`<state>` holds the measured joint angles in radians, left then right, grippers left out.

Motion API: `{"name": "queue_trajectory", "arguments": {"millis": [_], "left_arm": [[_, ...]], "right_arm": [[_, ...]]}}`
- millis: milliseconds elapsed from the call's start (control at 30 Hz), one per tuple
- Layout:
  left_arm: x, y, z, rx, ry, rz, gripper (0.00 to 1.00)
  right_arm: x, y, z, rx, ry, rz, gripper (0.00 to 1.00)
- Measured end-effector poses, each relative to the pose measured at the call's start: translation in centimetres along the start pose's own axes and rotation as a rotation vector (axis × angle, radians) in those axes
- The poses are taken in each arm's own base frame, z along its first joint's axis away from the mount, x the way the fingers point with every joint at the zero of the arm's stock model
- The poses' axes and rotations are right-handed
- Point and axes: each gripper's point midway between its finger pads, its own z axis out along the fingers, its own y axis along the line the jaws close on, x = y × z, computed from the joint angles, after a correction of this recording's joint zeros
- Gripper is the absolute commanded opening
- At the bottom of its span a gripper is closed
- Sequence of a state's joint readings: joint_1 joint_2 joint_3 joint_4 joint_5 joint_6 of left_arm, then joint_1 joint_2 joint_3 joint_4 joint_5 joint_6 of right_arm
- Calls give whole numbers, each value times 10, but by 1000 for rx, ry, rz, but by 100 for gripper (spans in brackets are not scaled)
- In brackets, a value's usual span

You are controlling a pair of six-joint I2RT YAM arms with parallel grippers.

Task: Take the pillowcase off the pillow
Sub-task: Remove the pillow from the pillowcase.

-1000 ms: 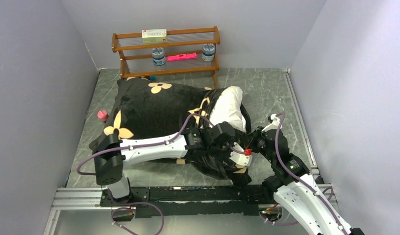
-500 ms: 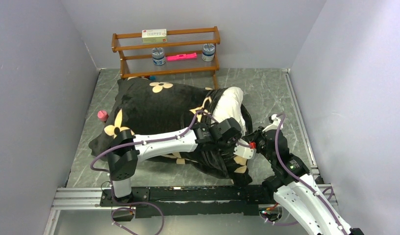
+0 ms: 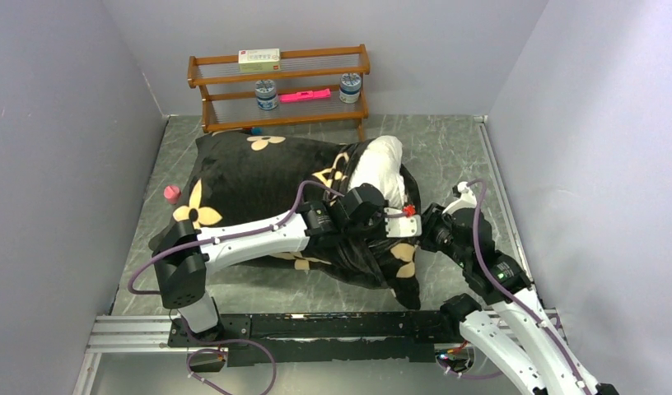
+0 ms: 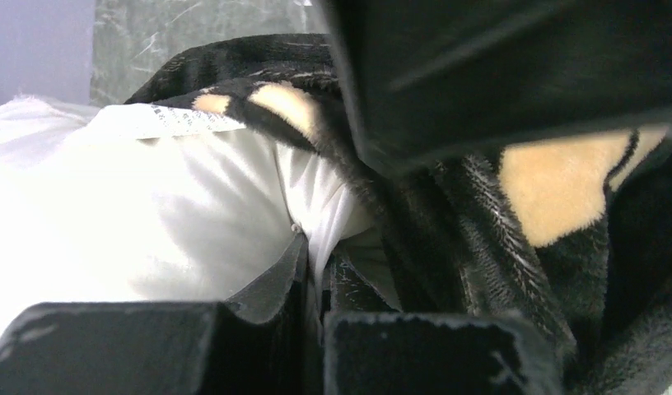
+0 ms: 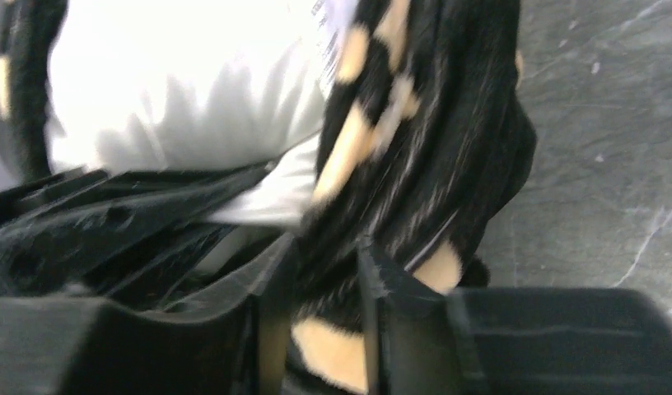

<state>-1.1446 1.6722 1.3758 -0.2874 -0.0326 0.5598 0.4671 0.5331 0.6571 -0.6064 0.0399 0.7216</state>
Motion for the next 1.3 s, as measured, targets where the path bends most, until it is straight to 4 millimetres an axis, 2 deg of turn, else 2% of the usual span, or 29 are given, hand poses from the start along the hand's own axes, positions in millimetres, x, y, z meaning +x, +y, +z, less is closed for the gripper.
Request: {"name": "queue_trajectory", "arguments": {"millis": [67,200,333,467,667,733,800,933,1133,1300], "left_arm": [[0,7,2,-28,-15,-42,5],[-2,13,3,-61,-32,-117,5],[-4,15,4,-77,-45,-173,5],[-4,13,5,-80,-54,-206,5],[-4,13,6,-82,-58,-228,5],[-4,12,6,-81,-58,-232,5],[-3,12,7,-81,-58,-232,5],[-2,14,6,-94,-58,-233,5],[-1,18,3,-116,-52,-235,5],[2,29,-3,-145,-49,-267,5]], "right_arm": [[-3,8,-6,-18,18,-4,46],[-10,24,-19,-63,30,8,47],[-7,32,-24,-92,64,42,47],[8,30,-21,-89,119,92,47],[32,12,-8,-33,179,145,46],[36,10,-2,-26,184,163,42],[37,9,1,-24,186,168,33],[39,5,5,-12,184,176,1],[37,-1,5,22,162,182,0],[38,-16,-7,89,142,197,0]]}}
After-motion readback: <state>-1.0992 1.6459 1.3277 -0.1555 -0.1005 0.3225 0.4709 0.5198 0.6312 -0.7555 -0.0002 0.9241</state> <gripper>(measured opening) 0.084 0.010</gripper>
